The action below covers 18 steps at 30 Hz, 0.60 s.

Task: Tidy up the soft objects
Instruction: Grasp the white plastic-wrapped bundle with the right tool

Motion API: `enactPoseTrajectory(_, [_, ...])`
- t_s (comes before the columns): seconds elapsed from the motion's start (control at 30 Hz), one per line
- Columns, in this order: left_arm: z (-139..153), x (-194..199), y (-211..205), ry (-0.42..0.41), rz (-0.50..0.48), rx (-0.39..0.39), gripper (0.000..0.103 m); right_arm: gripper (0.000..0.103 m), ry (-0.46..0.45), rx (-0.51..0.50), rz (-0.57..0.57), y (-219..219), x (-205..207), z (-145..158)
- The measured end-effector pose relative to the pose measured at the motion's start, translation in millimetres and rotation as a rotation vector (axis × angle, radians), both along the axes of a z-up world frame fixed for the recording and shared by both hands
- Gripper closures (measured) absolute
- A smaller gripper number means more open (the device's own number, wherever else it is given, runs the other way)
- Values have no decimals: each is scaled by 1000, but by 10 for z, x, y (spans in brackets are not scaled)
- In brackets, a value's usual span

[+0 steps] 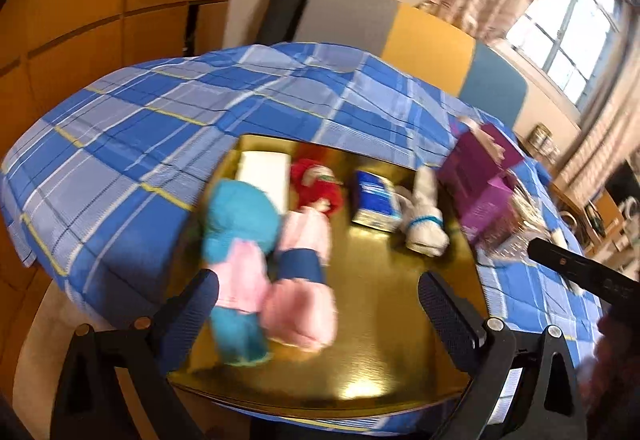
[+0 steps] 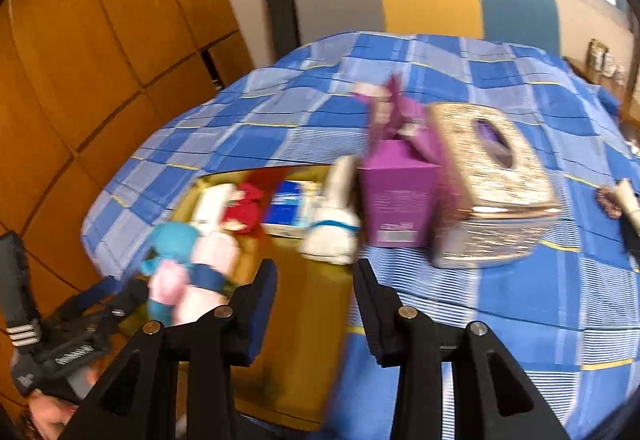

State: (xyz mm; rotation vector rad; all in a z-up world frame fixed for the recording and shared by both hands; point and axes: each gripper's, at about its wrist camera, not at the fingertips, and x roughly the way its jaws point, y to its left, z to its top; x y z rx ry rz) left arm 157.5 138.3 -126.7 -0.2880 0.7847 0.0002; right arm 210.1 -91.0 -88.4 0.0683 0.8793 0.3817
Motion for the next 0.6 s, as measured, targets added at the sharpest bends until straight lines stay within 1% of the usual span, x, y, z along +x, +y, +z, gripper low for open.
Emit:
enactPoseTrajectory(0.17, [67,38,-392,-10,-104,22,2,63,37,-11,-91,-526,44,-145])
enactPoseTrajectory(0.33, [146,61,-840,-28,-216,47,2,63,107,-36,-202,-1133,86,-381])
enactPoseTrajectory(0.4, [168,62,-1063,-35,-273,60,2,63,132,-27,-245,-1389,93,-471])
enactPoseTrajectory(0.5, [158,79,-1340,-22,-342,64,2,63,166,-7,-339,-1814,112,-613])
enactPoseTrajectory(0.6, [140,113,-1586,0,-400,71,2,62,220,39,-458,-2332,129,-756])
